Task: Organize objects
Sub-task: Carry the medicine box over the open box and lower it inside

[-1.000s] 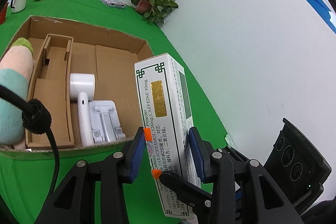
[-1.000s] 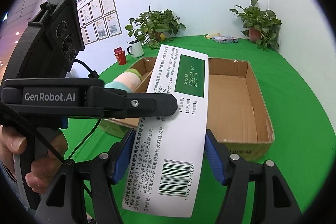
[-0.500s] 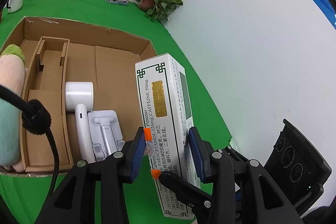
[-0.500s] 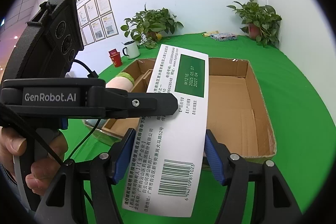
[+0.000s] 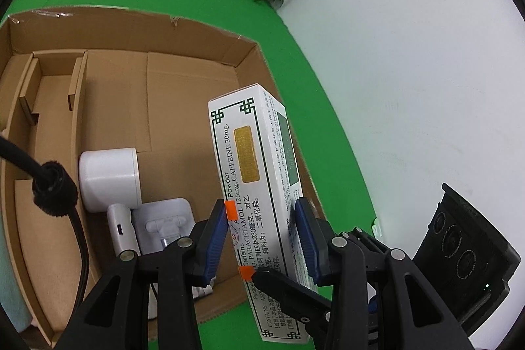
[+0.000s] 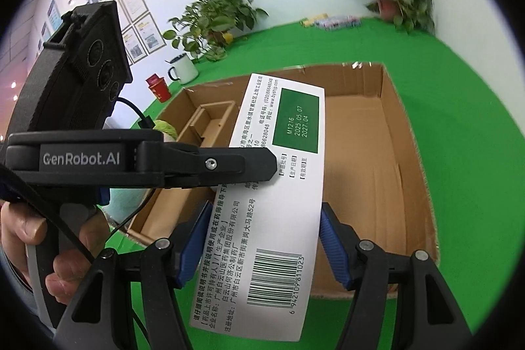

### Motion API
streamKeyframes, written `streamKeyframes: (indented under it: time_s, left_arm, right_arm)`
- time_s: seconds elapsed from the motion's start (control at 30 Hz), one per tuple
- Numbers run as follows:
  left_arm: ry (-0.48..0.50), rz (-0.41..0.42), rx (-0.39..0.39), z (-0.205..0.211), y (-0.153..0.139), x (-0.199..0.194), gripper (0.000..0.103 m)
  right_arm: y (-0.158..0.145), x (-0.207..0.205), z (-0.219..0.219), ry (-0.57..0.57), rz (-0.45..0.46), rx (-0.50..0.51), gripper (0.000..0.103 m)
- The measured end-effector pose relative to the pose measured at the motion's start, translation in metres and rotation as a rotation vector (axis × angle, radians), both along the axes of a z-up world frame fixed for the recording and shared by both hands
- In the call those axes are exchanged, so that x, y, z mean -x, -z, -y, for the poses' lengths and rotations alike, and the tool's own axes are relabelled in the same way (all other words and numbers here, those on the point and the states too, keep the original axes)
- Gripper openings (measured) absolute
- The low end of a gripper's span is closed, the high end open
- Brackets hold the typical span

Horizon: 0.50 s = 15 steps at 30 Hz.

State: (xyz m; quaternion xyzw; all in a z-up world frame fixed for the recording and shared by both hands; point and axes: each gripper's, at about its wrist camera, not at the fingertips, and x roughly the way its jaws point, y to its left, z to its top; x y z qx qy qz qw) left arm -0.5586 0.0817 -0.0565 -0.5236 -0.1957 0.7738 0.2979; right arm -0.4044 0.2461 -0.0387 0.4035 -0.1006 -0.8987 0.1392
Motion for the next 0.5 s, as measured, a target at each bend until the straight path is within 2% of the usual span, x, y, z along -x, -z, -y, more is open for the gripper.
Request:
streamKeyframes:
  time_s: [0.2, 0.37, 0.5]
  left_arm:
    - [-0.027, 0.031, -0.017, 0.0, 0.014, 0.023, 0.039]
    - [-0.024, 0.039, 0.01, -0.003, 0.015, 0.041, 0.039]
    - [-0.03, 0.058, 0.014, -0.006, 0.027, 0.055, 0.039]
  right_arm:
    - [0.008, 0.023, -0.008, 0.007, 0.05, 0.039, 0.063]
    - [0.009, 0.042, -0.012, 0.02, 0.093, 0.059, 0.063]
    - [0.016, 0.052, -0.016, 0.021, 0.1, 0.064, 0.063]
